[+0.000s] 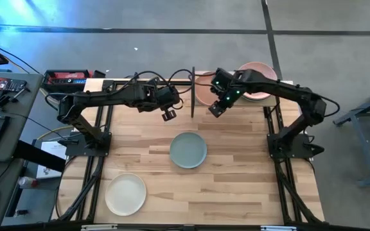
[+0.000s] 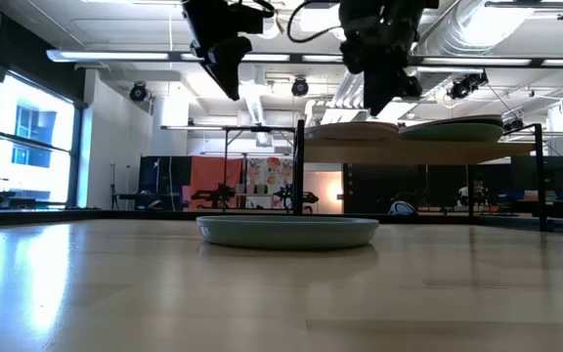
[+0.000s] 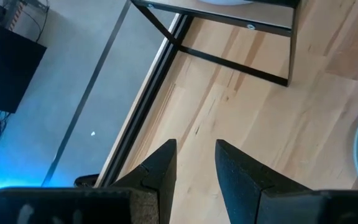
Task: Place and stack plates onto a shelf
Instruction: Stack the brown on top of the light brown plate on the shelf, then stack the light blue plate on top of the brown stacked plates on the shelf
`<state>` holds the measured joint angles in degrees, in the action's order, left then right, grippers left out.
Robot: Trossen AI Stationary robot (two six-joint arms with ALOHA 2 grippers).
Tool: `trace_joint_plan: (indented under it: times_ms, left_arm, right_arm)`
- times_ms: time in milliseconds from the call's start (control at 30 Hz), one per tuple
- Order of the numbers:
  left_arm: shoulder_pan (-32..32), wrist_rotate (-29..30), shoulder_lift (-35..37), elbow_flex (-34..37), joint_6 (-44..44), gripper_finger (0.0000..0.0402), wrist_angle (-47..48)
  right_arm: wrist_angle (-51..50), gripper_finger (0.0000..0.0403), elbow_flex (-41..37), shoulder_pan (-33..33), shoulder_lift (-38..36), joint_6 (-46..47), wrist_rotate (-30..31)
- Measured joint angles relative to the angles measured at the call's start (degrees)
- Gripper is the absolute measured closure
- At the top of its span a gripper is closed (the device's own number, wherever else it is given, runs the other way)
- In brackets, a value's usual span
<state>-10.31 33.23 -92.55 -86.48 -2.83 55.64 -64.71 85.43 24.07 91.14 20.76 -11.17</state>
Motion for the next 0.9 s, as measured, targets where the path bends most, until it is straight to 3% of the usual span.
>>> trace_joint_plan:
  times_ms: [533,900]
  left_arm:
    - [-0.2,-0.1,0.0,0.0,-0.1,0.0300,0.0]
    - [-0.2,-1.1,0.0,0.0,-1.2,0.0300,1.5]
  right_arm:
    - [1.9,0.0323,0.0,3.9,3.4,0.2,6.9]
    - [0.6,0.0323,0.0,3.9,2.3,1.4,1.6]
